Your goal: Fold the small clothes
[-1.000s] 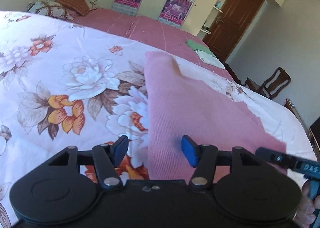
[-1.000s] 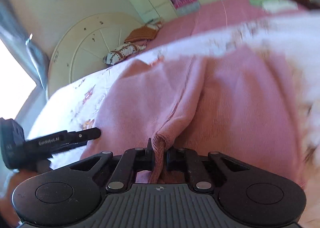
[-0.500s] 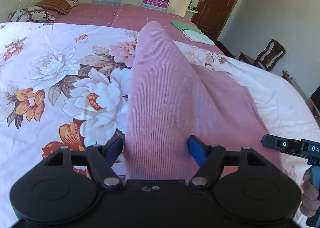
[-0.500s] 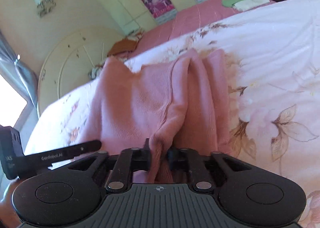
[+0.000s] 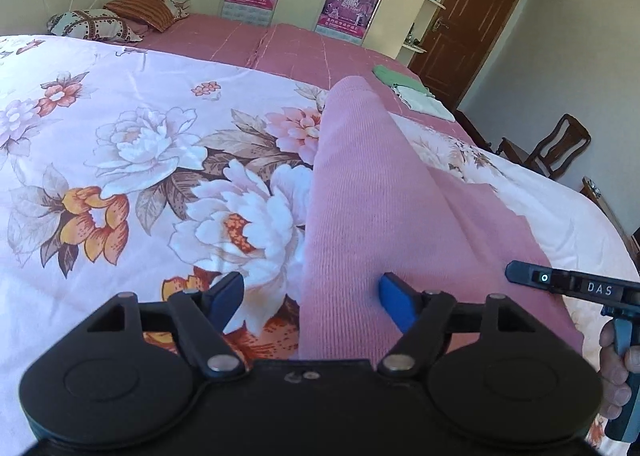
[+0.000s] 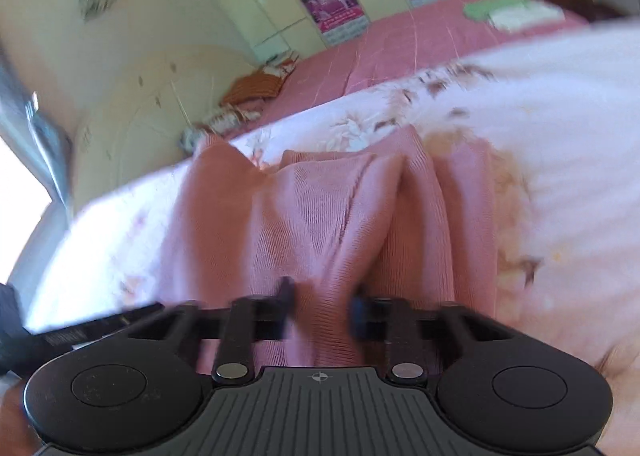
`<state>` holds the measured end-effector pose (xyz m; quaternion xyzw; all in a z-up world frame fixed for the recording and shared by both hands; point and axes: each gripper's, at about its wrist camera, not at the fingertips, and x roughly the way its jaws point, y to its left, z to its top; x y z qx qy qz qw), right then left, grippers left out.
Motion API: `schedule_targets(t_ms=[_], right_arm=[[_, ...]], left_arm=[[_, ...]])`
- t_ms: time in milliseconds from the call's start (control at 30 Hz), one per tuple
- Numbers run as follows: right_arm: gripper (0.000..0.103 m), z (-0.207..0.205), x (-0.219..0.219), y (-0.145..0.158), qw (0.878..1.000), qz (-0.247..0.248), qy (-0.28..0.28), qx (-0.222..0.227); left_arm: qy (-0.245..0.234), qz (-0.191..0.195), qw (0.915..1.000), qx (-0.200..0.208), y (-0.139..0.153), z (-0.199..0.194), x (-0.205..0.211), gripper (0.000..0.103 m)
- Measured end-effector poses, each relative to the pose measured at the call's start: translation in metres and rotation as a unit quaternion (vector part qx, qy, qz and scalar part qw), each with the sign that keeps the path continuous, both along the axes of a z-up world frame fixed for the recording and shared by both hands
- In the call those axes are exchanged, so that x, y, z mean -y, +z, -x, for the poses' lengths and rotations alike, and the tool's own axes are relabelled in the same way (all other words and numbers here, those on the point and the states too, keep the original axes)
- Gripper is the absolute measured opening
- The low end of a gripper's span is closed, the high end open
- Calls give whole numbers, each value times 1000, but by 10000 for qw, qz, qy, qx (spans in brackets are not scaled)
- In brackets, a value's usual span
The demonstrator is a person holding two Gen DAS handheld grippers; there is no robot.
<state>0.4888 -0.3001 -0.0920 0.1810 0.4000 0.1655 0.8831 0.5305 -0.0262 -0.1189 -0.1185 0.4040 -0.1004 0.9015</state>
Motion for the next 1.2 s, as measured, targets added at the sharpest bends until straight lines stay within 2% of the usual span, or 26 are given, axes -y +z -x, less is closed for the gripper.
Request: schedule_targets(t_ms=[33,133,200,233,267,333,367,400,433,467,500,567,600,633,667,733,833,867,933,1000,1033,1067,1100,1133,1200], right_arm=[[6,4,-8,7,9990,380,23,213],[6,42,-30,40,9820,1225,220,1420],[6,50,-32,40,9724,1649,78,1650],[6,44,-31,31,9712,1839,19,1512],[6,35,-25,21,9783,1680,10,1210],[7,17,-2,2,9979,574,-45,301],[7,16,9,-2,9997,142,-163,114],[13,19,18,-2,9995,-115,-275,88],[40,24,24,-1,9991,-236,-353,86],[55,27,30,-1,9986,-413,-336,78],[61,28,34,-3,9979,-610,-227,28],[61,23,29,-3,9978,-620,-97,-209],[60,20,26,-6,9973,-681,63,-263],[44,18,20,-6,9973,-643,205,-276],[38,16,11,-5,9983,-443,279,-265],[37,10,-5,-7,9983,-221,468,-267],[37,0,-13,-11,9971,-259,564,-438],[37,-4,-9,-13,9964,-415,522,-527],[37,-11,5,-20,9934,-857,363,-674],[36,-16,16,-26,9888,-1230,242,-813],[19,-15,14,-22,9908,-1087,245,-773],[13,-13,7,-16,9949,-717,375,-602],[12,-9,-3,-10,9970,-377,525,-423],[11,-4,-13,-4,9978,-22,612,-250],[10,6,-29,14,9950,657,711,227]], left_arm=[[5,-15,10000,29,2,1,1,69],[-95,-210,9997,48,3,0,6,73],[-81,-253,9996,-22,0,-4,8,76],[-65,-245,9997,-68,-1,-6,8,76],[-64,-254,9996,-86,-1,-6,8,76],[-100,-281,9995,-73,-1,-5,6,76],[-113,-253,9996,-77,-1,-5,5,76],[-124,-233,9996,-76,-2,-5,3,76],[-142,-209,9997,-76,-2,-5,2,76],[-158,-189,9997,-85,-3,-6,1,76],[-163,-182,9997,-90,-4,-6,1,77],[-149,-157,9997,-113,-6,-7,1,78],[-129,-123,9998,-130,-7,-7,1,78],[-115,-91,9998,-141,-7,-7,0,78],[-111,-78,9998,-144,-8,-7,-1,78],[-125,-84,9998,-139,-8,-7,-1,79],[-115,-5,9998,-169,-9,-9,-3,80],[-105,41,9998,-181,-9,-9,-4,79],[-82,197,9997,-79,-4,-7,-7,67],[-19,174,9997,159,4,-5,-7,61],[33,56,9998,183,6,-6,-5,62],[37,-90,9999,64,4,-12,-2,62],[13,-116,9999,-55,2,-16,0,61],[3,-94,9999,-66,3,-18,2,56],[-161,-93,9998,119,14,-17,9,49]])
